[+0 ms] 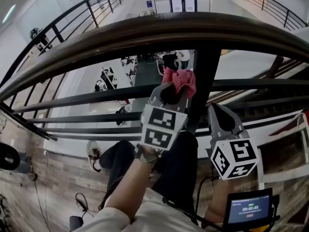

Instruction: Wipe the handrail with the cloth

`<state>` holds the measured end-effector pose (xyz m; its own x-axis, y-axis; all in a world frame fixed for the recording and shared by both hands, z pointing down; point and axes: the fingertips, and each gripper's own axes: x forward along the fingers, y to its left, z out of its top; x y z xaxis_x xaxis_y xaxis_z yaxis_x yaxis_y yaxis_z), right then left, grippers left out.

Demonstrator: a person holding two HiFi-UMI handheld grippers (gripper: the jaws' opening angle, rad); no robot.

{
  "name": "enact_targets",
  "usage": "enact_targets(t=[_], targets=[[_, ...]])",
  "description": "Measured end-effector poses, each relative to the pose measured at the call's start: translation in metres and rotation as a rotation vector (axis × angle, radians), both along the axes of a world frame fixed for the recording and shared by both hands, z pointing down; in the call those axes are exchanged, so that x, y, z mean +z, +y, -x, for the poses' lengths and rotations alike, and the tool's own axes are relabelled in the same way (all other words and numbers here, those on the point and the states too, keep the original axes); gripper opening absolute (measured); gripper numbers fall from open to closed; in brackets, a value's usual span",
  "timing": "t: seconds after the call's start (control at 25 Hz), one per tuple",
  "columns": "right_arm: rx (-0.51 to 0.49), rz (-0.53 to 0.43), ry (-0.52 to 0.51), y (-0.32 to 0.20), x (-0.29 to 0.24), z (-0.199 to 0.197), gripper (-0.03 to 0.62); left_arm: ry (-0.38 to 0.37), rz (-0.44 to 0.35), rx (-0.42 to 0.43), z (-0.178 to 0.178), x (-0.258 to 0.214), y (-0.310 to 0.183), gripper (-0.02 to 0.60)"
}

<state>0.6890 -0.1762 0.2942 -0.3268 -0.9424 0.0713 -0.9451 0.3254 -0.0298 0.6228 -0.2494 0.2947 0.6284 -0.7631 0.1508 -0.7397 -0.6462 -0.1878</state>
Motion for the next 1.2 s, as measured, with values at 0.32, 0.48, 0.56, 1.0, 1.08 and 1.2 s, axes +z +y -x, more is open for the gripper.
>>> enact_targets(t=[0.32, 0.48, 0.56, 1.0, 1.08, 1.2], targets=[[0.006, 0.003, -0.016, -0.003, 0.004, -0.006, 0.003, 0.044, 0.051, 0.118, -0.016, 0.015, 0.017, 0.072], [0.017, -0.004, -0.02, -0.002, 0.002, -0.011, 0.003, 0.027, 0.027, 0.118, -0.019, 0.022, 0.019, 0.071], [0.029, -0.004, -0.022, -0.002, 0.001, -0.016, 0.003, 0.029, 0.035, 0.125, -0.019, 0.022, 0.019, 0.071], [0.035, -0.007, 0.001, -0.004, 0.003, -0.017, 0.002, 0.0, -0.073, 0.077, -0.007, 0.029, 0.018, 0.071], [0.033, -0.011, 0.011, -0.005, 0.001, -0.016, 0.003, -0.005, -0.089, 0.059, -0.002, 0.028, 0.017, 0.071], [0.035, -0.014, 0.02, -0.004, -0.001, -0.016, 0.003, -0.005, -0.097, 0.045, 0.006, 0.029, 0.016, 0.071]])
